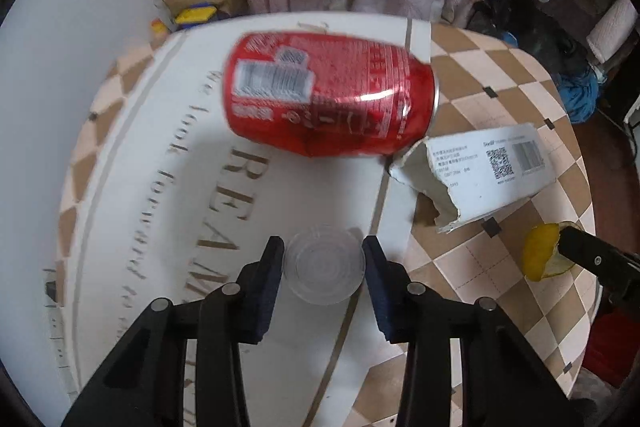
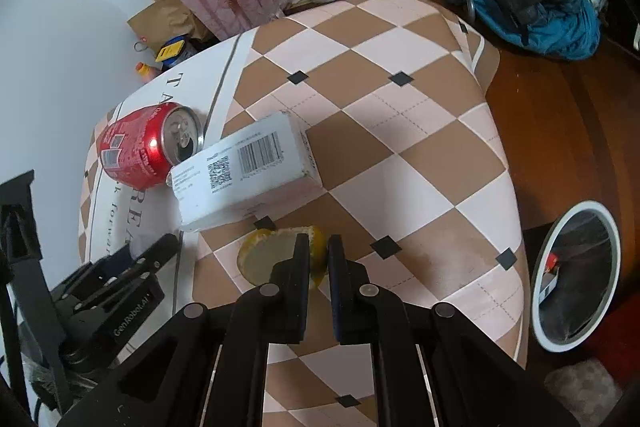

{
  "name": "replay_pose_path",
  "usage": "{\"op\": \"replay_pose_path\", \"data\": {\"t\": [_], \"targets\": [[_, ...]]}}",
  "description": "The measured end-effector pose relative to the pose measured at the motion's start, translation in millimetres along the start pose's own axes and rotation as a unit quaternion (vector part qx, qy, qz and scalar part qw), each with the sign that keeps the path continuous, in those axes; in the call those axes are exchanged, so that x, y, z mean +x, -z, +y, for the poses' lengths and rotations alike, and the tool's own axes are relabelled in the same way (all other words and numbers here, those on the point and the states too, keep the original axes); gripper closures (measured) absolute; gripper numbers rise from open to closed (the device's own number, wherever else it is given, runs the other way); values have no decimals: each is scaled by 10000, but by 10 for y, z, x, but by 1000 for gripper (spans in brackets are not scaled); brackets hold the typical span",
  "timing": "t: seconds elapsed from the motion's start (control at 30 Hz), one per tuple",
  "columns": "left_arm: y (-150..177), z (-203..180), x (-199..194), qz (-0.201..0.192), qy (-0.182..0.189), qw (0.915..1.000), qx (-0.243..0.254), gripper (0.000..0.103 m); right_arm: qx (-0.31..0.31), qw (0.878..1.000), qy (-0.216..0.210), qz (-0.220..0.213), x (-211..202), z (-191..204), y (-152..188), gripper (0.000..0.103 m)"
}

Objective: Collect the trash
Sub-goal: 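Grasp the clear plastic lid with the left tool while the right tool grasps the lemon slice, then carry the plastic lid and lemon slice over the trash bin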

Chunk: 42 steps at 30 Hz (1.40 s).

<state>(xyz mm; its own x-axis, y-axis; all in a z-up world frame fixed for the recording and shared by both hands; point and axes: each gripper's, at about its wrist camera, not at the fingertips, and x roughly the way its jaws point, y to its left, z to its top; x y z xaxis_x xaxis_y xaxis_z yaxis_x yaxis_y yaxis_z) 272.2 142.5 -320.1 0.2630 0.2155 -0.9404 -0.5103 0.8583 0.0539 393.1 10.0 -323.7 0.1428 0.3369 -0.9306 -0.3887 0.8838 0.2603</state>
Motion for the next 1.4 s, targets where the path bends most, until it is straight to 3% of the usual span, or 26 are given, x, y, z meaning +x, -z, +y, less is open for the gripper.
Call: {"op": "replay_pose_path", "data": {"t": [0.3, 0.5, 0.7, 0.83, 1.07, 1.4], "targets": [[212, -25, -824, -800, -274, 9964, -62, 66, -420, 9980, 79, -463, -447, 60, 253, 94], [319, -179, -1407, -1244, -154, 9921, -22, 66, -383, 9960, -129, -797, -960, -90, 437, 94], [406, -612, -1971, -1653, 124, 9860, 188, 66, -236, 9919, -261, -1224, -1604, -416, 556, 94], [436, -1036, -2299, -1922, 409, 9797, 409, 66, -94, 9881, -208, -1521, -2032, -766, 628, 94], [503, -1858, -2477, -2049, 862, 9711, 867, 66, 334, 9822, 113, -1843, -2533, -1628, 820, 94], [691, -3142, -2034, -1528, 1351, 9666, 1550, 66, 1186, 9787, 531, -1586, -2413, -3079, 1195, 94]]}}
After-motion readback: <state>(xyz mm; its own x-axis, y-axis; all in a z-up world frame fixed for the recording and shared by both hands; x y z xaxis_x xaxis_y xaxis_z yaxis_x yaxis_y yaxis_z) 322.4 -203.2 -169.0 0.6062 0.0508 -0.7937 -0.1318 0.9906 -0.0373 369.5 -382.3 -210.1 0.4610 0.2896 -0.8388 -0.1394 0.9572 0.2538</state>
